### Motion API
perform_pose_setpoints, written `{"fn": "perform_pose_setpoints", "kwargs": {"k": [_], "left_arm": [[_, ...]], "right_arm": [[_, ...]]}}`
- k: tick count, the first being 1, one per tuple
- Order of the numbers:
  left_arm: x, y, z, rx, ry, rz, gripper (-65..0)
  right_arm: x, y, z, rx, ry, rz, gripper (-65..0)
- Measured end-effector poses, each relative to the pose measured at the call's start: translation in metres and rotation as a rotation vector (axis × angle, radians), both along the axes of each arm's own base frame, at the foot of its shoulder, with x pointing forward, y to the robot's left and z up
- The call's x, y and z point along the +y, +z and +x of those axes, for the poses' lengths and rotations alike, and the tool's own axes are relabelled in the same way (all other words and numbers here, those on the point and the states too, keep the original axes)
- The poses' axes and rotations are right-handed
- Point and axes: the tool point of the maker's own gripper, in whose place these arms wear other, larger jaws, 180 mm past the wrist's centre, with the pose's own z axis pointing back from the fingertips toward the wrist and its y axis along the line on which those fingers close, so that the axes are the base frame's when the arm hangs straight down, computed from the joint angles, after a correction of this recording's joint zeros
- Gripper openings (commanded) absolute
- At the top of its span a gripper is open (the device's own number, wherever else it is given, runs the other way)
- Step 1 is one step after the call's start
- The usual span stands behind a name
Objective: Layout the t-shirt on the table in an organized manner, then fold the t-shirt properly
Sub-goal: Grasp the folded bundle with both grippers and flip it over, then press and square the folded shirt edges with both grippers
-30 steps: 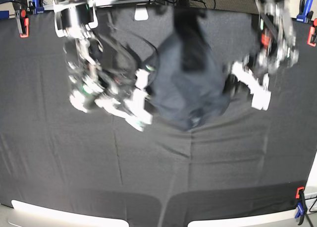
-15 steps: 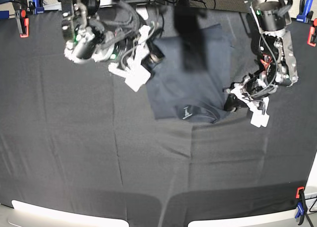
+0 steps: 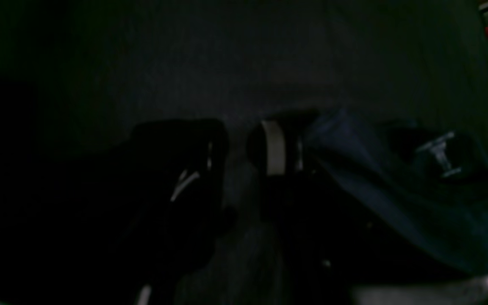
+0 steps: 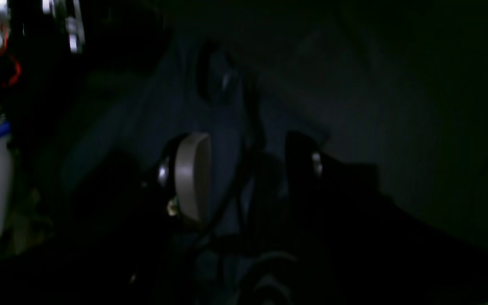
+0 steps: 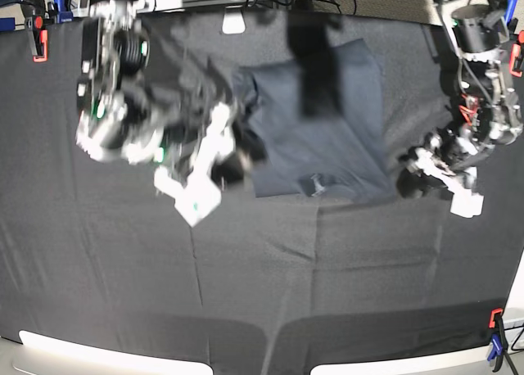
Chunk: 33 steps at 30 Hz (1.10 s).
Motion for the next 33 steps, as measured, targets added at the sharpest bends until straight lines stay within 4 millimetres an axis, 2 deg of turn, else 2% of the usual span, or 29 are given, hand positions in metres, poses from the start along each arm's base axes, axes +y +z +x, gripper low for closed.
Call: {"fn": "perform_pose_setpoints", "kwargs": {"k": [3,6,12,17,18,20,22,23,25,30,33], "left_arm": [[-0.003,-0.005,-0.005,0.032,-0.018,0.005,-52.0],[-0.003,-0.007,-0.007,0.04,-0.024,0.01,-52.0],[-0.003,-0.009,-0.009,0.056,-0.033,0.015,-52.0],[-0.003,-0.009,-0.009,0.056,-0.033,0.015,-52.0],[-0.003,-0.009,-0.009,0.056,-0.033,0.015,-52.0],[-0.003,-0.009,-0.009,0.056,-0.033,0.015,-52.0],[-0.003,-0.009,-0.009,0.056,-0.033,0.015,-52.0],[-0.003,-0.009,-0.009,0.056,-0.033,0.015,-52.0],[-0.003,-0.009,-0.009,0.056,-0.033,0.015,-52.0],[-0.003,-0.01,-0.01,0.059,-0.034,0.015,-52.0],[-0.003,-0.01,-0.01,0.058,-0.033,0.015,-52.0]], "right_arm": [[0.002,0.008,0.018,-0.012,-0.061,0.017,-36.8],[0.01,0.005,0.028,0.033,-0.087,0.043,-36.8],[0.024,-0.042,0.015,0.224,-0.038,-0.015,-36.8],[0.033,-0.061,0.011,0.282,-0.012,-0.062,-37.4],[0.035,-0.067,0.009,0.297,-0.007,-0.076,-40.1],[0.038,-0.077,0.003,0.323,0.009,-0.096,-49.7],[0.039,-0.078,0.002,0.322,0.011,-0.1,-62.6],[0.04,-0.075,0.006,0.303,0.002,-0.088,-65.0],[0.034,-0.071,0.018,0.247,-0.033,-0.094,-65.0],[0.003,-0.06,0.048,0.165,-0.123,-0.19,-65.0],[-0.003,-0.058,0.052,0.147,-0.132,-0.201,-65.0]]}}
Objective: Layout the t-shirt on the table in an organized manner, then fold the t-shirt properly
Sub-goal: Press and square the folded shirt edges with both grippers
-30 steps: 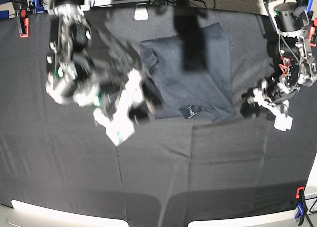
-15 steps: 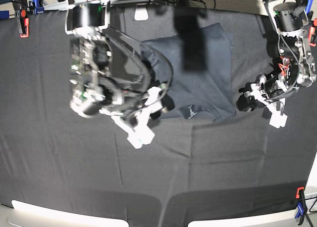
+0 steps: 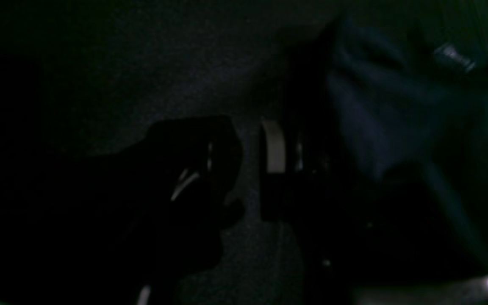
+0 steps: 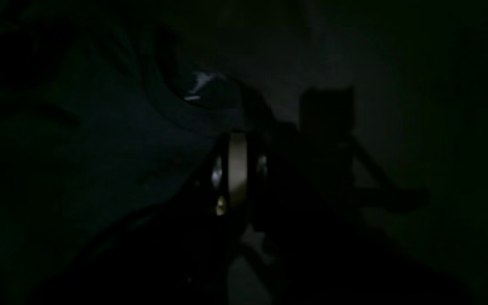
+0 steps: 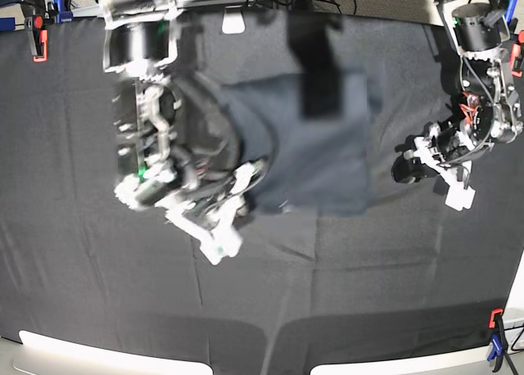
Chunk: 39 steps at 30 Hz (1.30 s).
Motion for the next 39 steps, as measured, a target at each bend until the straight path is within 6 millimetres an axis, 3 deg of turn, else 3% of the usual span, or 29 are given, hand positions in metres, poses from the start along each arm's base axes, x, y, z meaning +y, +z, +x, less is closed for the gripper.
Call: {"fn": "perform_pose_setpoints", "kwargs": {"k": [2,6,9,14,16,24,27,31,36,39], "left_arm": [[0.0,0.0,0.0,0.0,-0.001,0.0,-52.0],[0.0,0.0,0.0,0.0,0.0,0.0,-52.0],[-0.005,0.005,-0.002,0.004,-0.014,-0.037,-52.0],[-0.009,0.047,0.006,-0.093,-0.043,-0.116,-52.0],[-0.01,0.062,0.006,-0.142,-0.055,-0.094,-52.0],[-0.033,0.076,-0.053,-0.192,-0.127,-0.014,-52.1],[-0.047,0.058,-0.082,-0.143,-0.091,-0.076,-52.1],[-0.065,0.016,-0.124,-0.007,-0.055,-0.069,-52.1],[-0.066,0.003,-0.138,0.036,-0.049,-0.036,-52.1],[-0.062,-0.007,-0.144,0.068,-0.061,0.019,-52.1]], "right_arm": [[0.001,-0.003,-0.003,0.008,0.003,0.0,-63.3],[0.006,0.007,0.004,-0.038,0.009,0.033,-47.0],[0.021,0.028,0.005,-0.062,0.107,0.103,-46.1],[0.045,0.082,0.005,-0.128,0.227,0.219,-46.2],[0.047,0.084,0.005,-0.133,0.229,0.227,-46.3],[0.034,0.045,-0.007,-0.081,0.175,0.144,-46.5],[0.031,0.023,-0.014,-0.055,0.143,0.141,-46.5],[0.03,-0.011,-0.018,0.034,0.122,0.145,-46.5],[0.021,-0.061,-0.025,0.124,0.082,0.099,-46.5],[0.022,-0.07,-0.028,0.149,0.074,0.117,-46.6]]}}
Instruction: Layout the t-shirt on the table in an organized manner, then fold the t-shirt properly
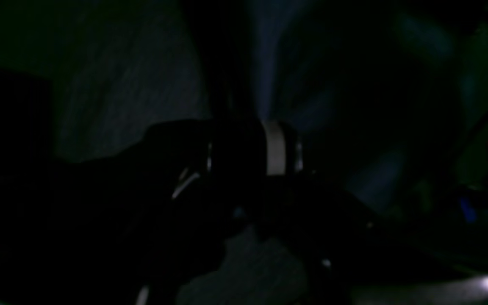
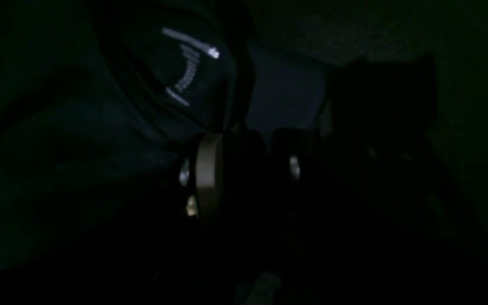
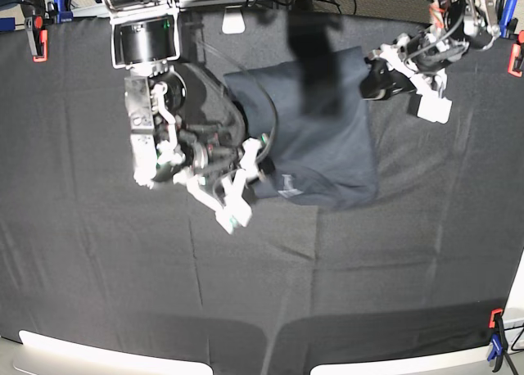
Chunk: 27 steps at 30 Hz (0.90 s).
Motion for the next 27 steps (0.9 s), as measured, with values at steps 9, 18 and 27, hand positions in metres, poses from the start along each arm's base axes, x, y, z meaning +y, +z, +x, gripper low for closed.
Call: {"fn": "perform_pose_setpoints", "kwargs": {"k": [9,18,27], "left_arm": [[0.01,-0.025,-0.01,0.046,0.016,0.016,-52.1],[0.038,0.027,-0.011,-0.069,-0.002,0.084,-52.6],[0.067,0.08,-0.027,-0.187,0.04,0.223,-65.0]], "right_arm": [[-0.001,0.003,0.001,-0.008,0.009,-0.012,-46.6],[-0.036,0.091,-0.001,-0.265,-0.095,0.01,-46.6],[-0.115,0.107,-0.081,-0.253,-0.295,-0.105,-64.7]]}}
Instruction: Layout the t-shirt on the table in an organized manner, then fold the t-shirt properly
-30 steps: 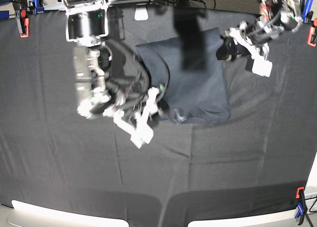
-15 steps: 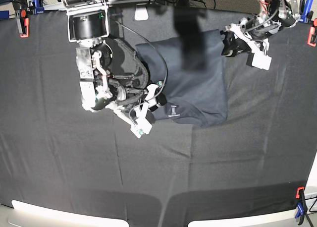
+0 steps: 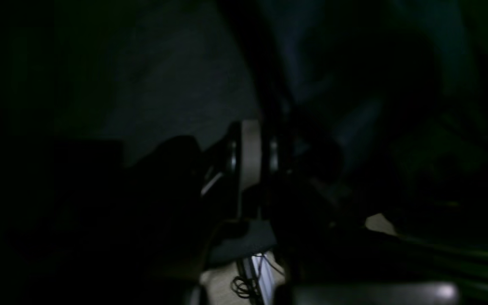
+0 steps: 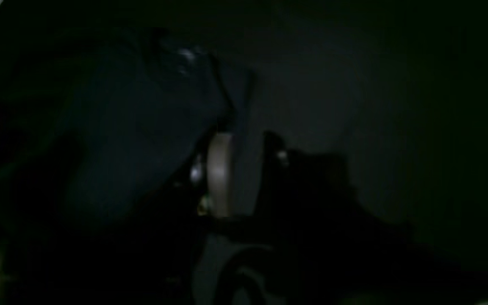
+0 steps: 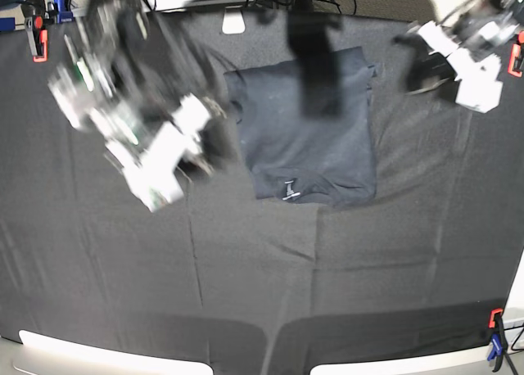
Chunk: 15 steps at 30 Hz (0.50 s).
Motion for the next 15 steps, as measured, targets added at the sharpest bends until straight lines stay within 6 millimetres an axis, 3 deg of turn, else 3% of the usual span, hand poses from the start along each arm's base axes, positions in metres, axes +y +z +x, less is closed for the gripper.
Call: {"fn": "perform_pose_setpoints", "kwargs": {"k": [6,11,15], "left_arm": [[0.033,-0.021,-0.052,0.178,0.059,0.085,-65.0],[0.055,-0.025,-0.088,0.272,0.109,0.131,-65.0],[0.058,-0.031,-0.107,0.327,0.116,0.129,-65.0]], "right_arm": [[-0.055,-0.031,-0.078,0.22,-0.127,-0.123,-65.0],[-0.075,-0.043,-0.137,0.353,-0.205,-0.087,-65.0],[-0.083,-0.05,-0.176,0.45,-0.229,-0.1,-65.0]]}}
